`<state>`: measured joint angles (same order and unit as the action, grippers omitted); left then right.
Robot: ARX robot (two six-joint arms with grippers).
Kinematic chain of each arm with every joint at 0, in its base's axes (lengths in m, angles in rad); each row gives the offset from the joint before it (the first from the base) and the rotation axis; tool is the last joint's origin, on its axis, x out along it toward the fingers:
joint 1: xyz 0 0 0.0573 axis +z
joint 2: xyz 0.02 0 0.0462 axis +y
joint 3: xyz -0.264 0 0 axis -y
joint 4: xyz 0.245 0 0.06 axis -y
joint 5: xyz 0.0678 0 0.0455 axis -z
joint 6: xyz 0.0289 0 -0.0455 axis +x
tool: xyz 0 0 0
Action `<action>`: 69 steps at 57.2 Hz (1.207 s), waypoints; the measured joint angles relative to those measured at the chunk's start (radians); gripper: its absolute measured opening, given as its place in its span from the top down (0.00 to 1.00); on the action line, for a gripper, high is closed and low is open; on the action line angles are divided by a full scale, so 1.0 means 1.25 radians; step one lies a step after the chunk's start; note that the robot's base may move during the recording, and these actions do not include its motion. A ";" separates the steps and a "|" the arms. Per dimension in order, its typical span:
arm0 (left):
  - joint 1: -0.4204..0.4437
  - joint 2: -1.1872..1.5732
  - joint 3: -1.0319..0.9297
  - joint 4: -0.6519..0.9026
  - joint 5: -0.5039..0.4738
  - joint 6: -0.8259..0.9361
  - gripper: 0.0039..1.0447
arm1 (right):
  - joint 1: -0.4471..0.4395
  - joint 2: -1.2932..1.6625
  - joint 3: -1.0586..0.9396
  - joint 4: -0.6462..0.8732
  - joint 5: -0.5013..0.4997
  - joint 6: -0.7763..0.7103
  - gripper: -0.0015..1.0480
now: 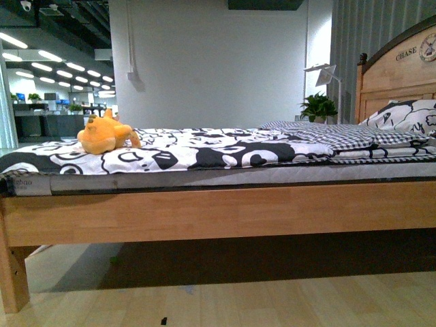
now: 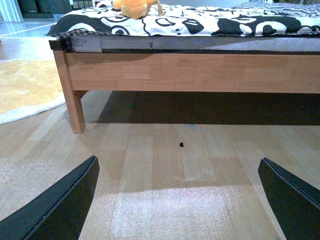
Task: Put away toys
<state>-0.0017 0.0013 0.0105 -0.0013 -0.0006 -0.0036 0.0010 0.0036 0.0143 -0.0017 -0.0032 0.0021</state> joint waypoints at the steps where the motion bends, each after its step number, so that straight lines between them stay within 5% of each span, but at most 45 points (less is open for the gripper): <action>1: 0.000 0.000 0.000 0.000 0.000 0.000 0.06 | 0.000 0.000 0.000 0.000 0.000 0.000 0.06; 69: 0.000 0.000 0.000 0.000 0.000 0.000 0.06 | 0.000 0.000 0.000 0.000 0.000 0.000 0.06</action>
<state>-0.0017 0.0013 0.0105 -0.0013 -0.0006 -0.0036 0.0010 0.0036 0.0143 -0.0017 -0.0032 0.0021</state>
